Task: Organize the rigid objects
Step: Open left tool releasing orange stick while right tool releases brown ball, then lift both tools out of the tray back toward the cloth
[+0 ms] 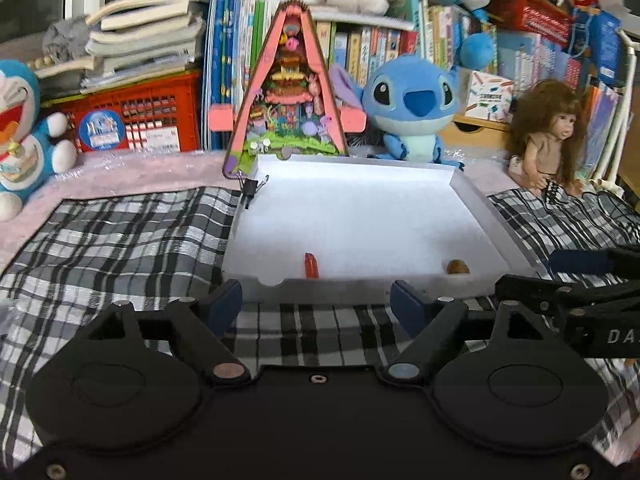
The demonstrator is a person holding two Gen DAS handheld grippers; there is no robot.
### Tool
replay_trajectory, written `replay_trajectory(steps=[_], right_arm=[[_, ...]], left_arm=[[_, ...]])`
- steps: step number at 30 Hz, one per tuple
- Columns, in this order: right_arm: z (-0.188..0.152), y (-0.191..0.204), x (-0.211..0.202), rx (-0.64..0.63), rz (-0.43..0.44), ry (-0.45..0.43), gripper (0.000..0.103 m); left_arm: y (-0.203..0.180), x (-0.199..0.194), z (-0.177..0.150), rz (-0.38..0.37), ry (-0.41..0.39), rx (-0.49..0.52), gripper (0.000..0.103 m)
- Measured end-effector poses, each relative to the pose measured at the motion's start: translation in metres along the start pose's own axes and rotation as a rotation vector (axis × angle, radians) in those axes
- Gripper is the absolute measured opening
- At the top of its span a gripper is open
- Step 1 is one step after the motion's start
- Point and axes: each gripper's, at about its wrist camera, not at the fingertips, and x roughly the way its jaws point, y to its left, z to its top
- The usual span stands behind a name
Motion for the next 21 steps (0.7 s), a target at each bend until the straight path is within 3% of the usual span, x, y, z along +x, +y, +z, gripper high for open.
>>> replay_trajectory(steps=[7,21], right_arm=[[-0.031,0.008,-0.034,-0.058,0.042,-0.088,0.093],[-0.084,0.024,-0.071,-0.128,0.048,-0.182,0.099]], left_arm=[[0.002,-0.036,-0.031,-0.011,-0.055,0.028,0.086],[0.012,-0.084,-0.091,0.007,-0.13,0.023,0.09]])
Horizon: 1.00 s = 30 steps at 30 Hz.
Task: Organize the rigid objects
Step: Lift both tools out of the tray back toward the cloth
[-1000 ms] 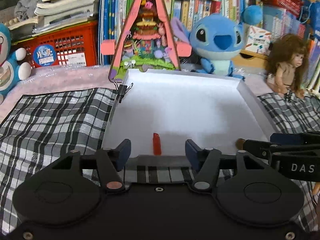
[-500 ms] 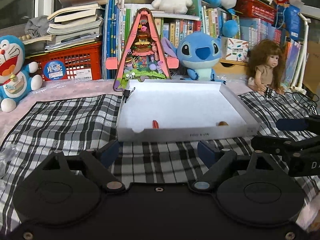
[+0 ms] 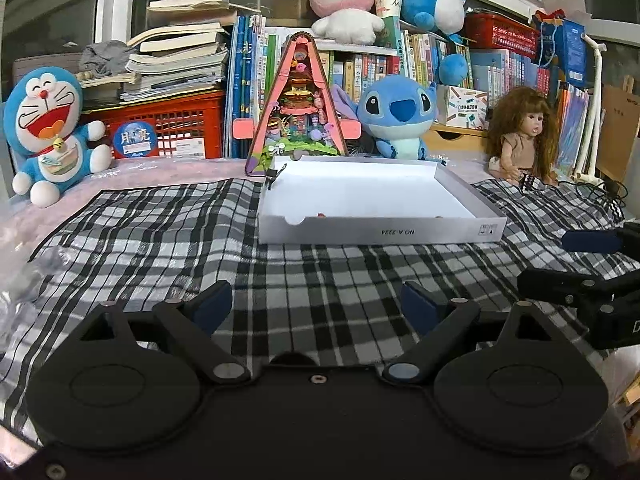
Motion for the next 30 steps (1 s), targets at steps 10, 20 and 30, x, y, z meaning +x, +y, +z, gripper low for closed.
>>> replay_trajectory(steps=[10,20,30], right_arm=[[-0.021,0.004,-0.019,-0.005,-0.042,-0.047,0.1],[-0.04,-0.002,-0.027,0.015,-0.076,-0.032,0.1],[-0.051,-0.002,-0.036,-0.026,-0.104,-0.028,0.1]], left_arm=[[0.004,-0.019,-0.027,0.042,-0.026,0.013,0.091],[0.016,-0.032,-0.043,0.076,-0.041,-0.009,0.091],[0.03,-0.046,-0.058,0.077,-0.061,-0.019,0.09]])
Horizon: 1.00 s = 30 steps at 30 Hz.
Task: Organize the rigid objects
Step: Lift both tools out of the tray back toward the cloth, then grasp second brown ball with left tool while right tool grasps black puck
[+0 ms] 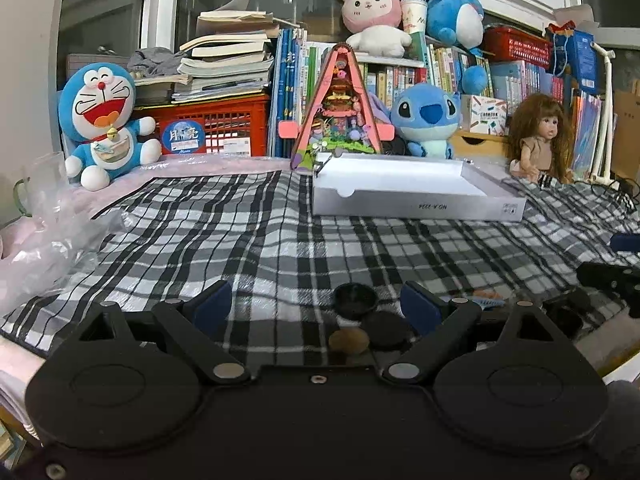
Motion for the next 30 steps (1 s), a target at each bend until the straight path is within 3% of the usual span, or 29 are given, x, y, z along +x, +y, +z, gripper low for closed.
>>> replay_trajectory(steps=[7,17,30], right_arm=[[-0.007,0.002,-0.004,-0.031,-0.005,0.009,0.096],[-0.015,0.004,-0.006,-0.041,-0.005,0.033,0.082],[-0.022,0.005,-0.004,-0.032,-0.018,0.065,0.067]], left_arm=[[0.007,0.002,-0.009,-0.007,0.042,-0.004,0.075],[-0.005,-0.004,-0.021,-0.025,0.043,0.05,0.051],[-0.005,0.005,-0.024,-0.041,0.067,-0.003,0.043]])
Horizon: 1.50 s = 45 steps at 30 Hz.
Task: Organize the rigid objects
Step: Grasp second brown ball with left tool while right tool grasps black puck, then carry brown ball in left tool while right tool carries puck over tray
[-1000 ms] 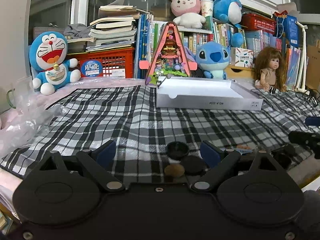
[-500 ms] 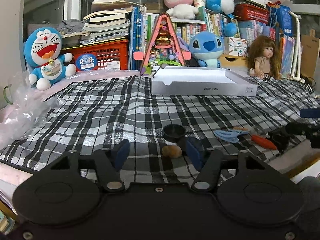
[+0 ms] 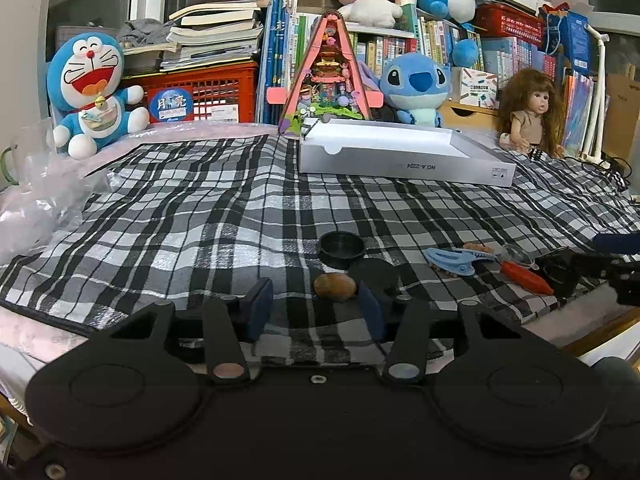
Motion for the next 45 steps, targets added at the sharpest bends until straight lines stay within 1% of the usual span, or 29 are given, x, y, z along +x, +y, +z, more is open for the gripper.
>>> replay_trajectory(steps=[2,3,5,7,8,12,16,24,29,35,39,45], right_arm=[[-0.001,0.003,0.002,-0.005,0.007,0.006,0.065],[-0.002,0.005,0.004,-0.009,0.01,0.01,0.06],[-0.002,0.008,0.007,-0.015,0.011,0.018,0.051],[-0.003,0.009,0.01,-0.009,0.013,0.027,0.043],[-0.003,0.01,0.011,-0.003,0.016,0.028,0.037],[0.0,0.01,0.01,0.001,0.014,0.02,0.037],[0.007,0.004,0.009,0.036,0.011,0.018,0.037],[0.04,-0.014,0.01,0.119,0.003,-0.008,0.036],[0.063,-0.021,0.017,0.142,-0.001,-0.02,0.036],[0.092,-0.031,0.031,0.172,0.009,-0.03,0.036],[0.111,-0.04,0.045,0.195,0.024,-0.019,0.036],[0.141,-0.051,0.07,0.213,0.022,0.016,0.036]], left_arm=[[-0.004,0.003,0.0,0.005,-0.002,0.008,0.034],[-0.005,0.005,0.0,0.01,-0.002,0.012,0.032],[-0.009,0.008,-0.001,0.012,-0.003,0.024,0.021],[-0.013,0.009,-0.001,0.021,-0.009,0.039,0.021],[-0.014,0.009,0.0,0.023,-0.013,0.045,0.02],[-0.017,0.007,0.003,0.006,-0.02,0.048,0.02],[-0.018,0.004,0.014,-0.015,-0.026,0.049,0.02],[-0.016,0.011,0.054,-0.062,-0.029,0.013,0.02],[-0.021,0.019,0.084,-0.114,-0.034,0.005,0.02],[-0.029,0.036,0.12,-0.141,-0.035,0.018,0.02],[-0.034,0.053,0.14,-0.15,-0.015,0.016,0.02],[-0.039,0.083,0.174,-0.156,0.015,0.0,0.02]])
